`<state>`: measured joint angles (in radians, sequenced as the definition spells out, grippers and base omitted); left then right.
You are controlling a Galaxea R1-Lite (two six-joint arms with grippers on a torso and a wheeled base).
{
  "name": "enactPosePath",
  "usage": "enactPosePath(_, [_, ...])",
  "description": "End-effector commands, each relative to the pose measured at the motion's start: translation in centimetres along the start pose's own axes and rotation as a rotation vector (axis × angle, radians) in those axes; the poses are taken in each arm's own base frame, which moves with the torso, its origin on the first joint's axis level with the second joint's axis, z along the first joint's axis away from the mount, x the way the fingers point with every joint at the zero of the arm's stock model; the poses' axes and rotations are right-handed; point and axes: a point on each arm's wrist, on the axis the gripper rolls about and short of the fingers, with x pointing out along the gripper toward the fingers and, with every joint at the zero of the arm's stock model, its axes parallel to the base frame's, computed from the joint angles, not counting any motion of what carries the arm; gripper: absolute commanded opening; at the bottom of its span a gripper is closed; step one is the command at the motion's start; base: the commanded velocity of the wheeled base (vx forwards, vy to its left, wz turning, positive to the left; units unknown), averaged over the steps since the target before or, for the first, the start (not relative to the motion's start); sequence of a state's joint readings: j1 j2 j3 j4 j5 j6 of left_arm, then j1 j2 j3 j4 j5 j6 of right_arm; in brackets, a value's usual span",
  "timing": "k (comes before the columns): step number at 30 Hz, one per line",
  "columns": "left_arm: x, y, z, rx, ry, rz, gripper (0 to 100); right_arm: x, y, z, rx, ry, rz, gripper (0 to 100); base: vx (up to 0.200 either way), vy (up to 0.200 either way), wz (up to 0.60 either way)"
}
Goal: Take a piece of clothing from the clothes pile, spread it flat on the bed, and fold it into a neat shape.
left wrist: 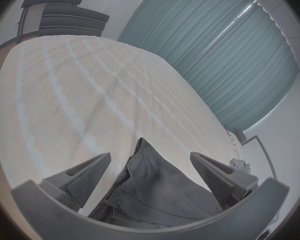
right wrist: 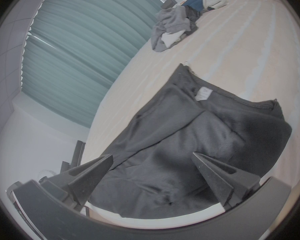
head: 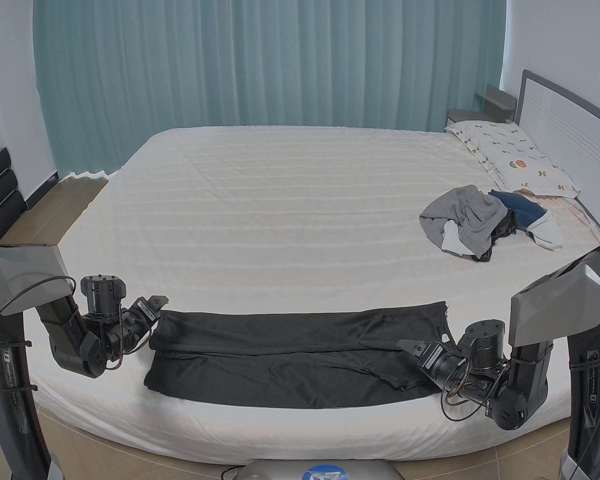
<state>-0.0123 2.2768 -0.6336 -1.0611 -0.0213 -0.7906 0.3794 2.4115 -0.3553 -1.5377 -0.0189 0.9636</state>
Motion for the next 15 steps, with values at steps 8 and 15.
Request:
enactPosePath(8, [-1.4,-0.7,0.3,0.051,0.076,-0.022,100,-1.6,0.5,1.9,0.039,-0.078,0.02,100,0.0,0.0,0.0])
enactPosePath(15, [-1.4,-1.0,0.8,0.045,0.049,-0.03,100,-2.7,1.3,4.0,0.127,-0.139,0.066,100,0.0,0.0,0.0])
